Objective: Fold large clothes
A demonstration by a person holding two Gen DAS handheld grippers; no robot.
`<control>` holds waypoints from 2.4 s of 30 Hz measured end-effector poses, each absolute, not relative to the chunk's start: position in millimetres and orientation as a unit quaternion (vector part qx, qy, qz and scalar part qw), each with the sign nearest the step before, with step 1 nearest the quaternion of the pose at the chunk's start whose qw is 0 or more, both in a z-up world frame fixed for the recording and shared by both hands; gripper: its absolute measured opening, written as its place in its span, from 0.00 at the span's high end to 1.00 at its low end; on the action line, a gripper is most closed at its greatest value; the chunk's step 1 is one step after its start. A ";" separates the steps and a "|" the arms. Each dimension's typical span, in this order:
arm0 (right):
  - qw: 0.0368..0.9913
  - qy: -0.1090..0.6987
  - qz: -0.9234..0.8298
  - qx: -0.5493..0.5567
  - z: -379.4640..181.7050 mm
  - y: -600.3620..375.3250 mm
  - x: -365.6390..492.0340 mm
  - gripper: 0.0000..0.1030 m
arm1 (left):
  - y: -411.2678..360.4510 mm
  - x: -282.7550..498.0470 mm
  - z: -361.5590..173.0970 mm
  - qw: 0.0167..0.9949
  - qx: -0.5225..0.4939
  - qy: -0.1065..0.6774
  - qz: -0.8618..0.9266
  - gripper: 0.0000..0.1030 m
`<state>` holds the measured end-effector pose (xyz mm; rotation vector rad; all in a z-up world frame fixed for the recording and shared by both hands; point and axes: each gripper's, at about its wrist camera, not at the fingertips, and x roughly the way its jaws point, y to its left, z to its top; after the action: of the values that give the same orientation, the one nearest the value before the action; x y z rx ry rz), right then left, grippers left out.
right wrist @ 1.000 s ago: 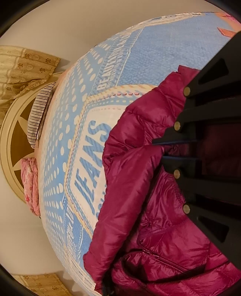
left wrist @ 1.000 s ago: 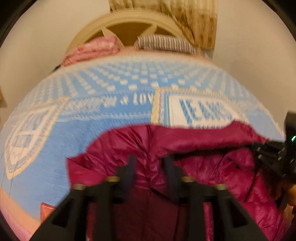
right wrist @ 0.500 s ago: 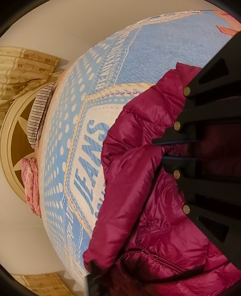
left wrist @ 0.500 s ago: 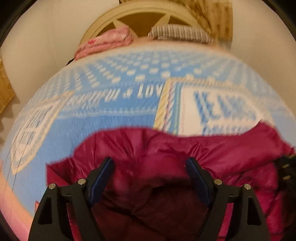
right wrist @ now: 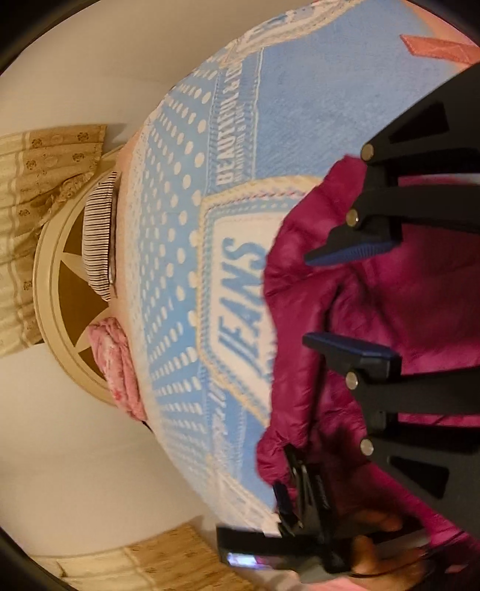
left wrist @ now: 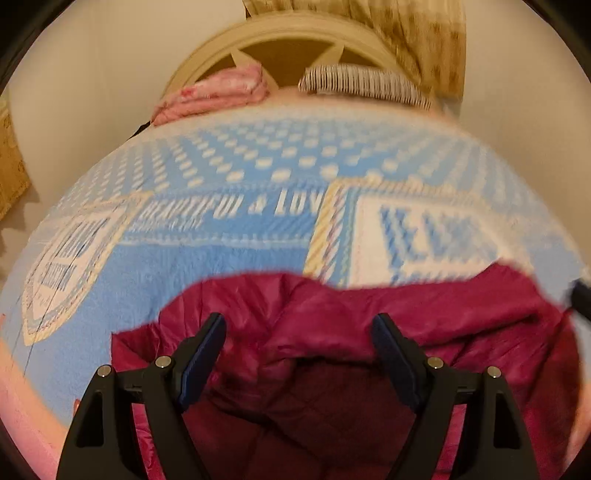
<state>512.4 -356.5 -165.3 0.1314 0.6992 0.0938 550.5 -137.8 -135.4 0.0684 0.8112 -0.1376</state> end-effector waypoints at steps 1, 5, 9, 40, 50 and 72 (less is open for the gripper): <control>0.937 0.339 0.047 0.067 -164.5 -352.4 518.8 0.61 | -141.2 549.8 -128.6 0.918 0.026 0.388 -0.076 0.21; 0.935 0.342 0.053 0.075 -173.2 -335.6 545.1 0.61 | -159.9 557.5 -133.0 0.913 0.030 0.395 -0.098 0.21; 0.926 0.363 0.050 0.087 -197.1 -327.6 559.1 0.60 | -160.5 568.8 -167.0 0.901 0.027 0.426 -0.085 0.21; 0.916 0.398 0.025 0.037 -241.1 -312.2 562.5 0.60 | -170.9 567.7 -202.4 0.901 0.076 0.424 -0.059 0.13; 0.916 0.400 0.019 0.028 -241.9 -309.0 563.7 0.59 | -171.9 568.4 -203.6 0.900 0.079 0.425 -0.058 0.12; 0.911 0.411 0.015 0.005 -240.8 -305.4 567.2 0.59 | -166.4 571.9 -192.8 0.893 0.079 0.437 -0.072 0.10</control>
<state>567.2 -305.4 -240.8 0.0099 0.8473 0.0305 571.9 -166.4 -192.8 0.1642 0.9065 -0.1496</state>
